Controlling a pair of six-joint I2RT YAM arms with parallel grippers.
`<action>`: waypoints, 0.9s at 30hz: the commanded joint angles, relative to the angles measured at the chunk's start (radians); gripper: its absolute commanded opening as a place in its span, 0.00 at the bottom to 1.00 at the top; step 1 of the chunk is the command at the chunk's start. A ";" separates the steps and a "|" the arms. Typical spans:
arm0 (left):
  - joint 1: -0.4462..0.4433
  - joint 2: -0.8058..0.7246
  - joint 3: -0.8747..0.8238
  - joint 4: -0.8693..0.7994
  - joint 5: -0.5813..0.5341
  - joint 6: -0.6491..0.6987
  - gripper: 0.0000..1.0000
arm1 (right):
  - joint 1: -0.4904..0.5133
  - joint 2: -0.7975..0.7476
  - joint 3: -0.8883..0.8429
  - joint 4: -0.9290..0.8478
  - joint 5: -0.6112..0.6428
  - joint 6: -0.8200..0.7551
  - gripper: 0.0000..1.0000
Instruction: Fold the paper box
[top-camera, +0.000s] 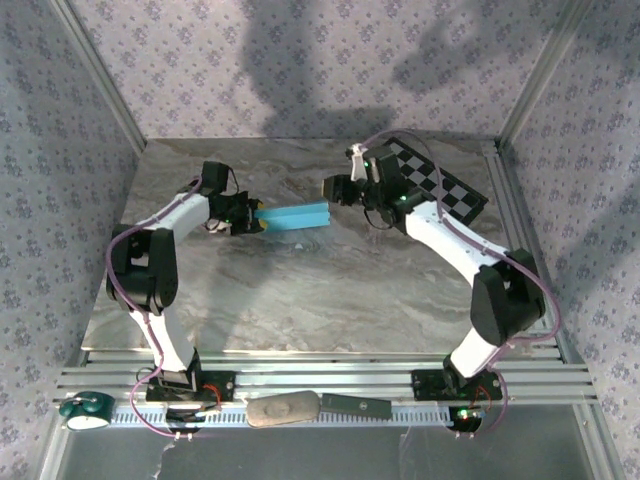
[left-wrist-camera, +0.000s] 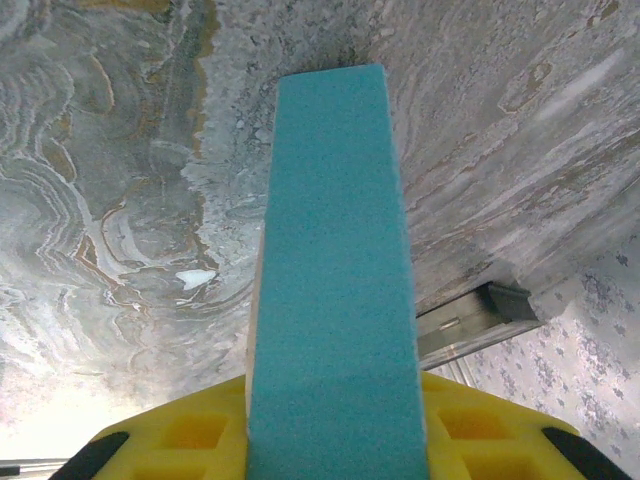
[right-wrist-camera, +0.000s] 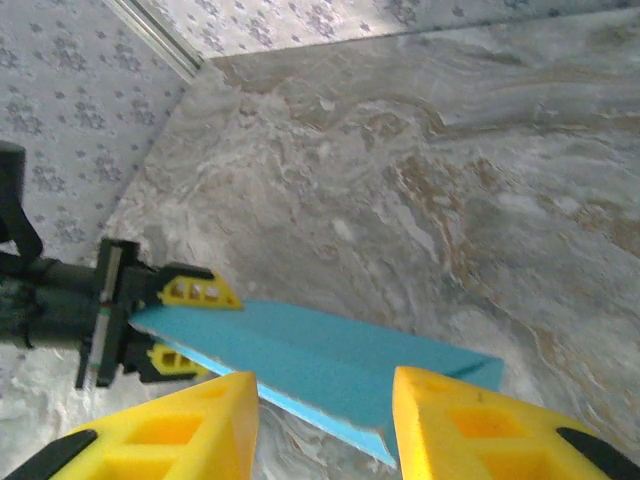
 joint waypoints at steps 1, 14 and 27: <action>-0.005 0.050 -0.002 -0.066 -0.030 -0.014 0.00 | -0.004 0.054 0.050 -0.056 -0.047 0.045 0.41; 0.005 0.048 0.003 -0.076 -0.026 -0.007 0.00 | -0.006 0.094 0.037 -0.084 -0.006 0.116 0.29; 0.005 0.057 0.011 -0.084 -0.029 -0.005 0.00 | 0.064 0.146 0.014 -0.032 0.192 -0.071 0.09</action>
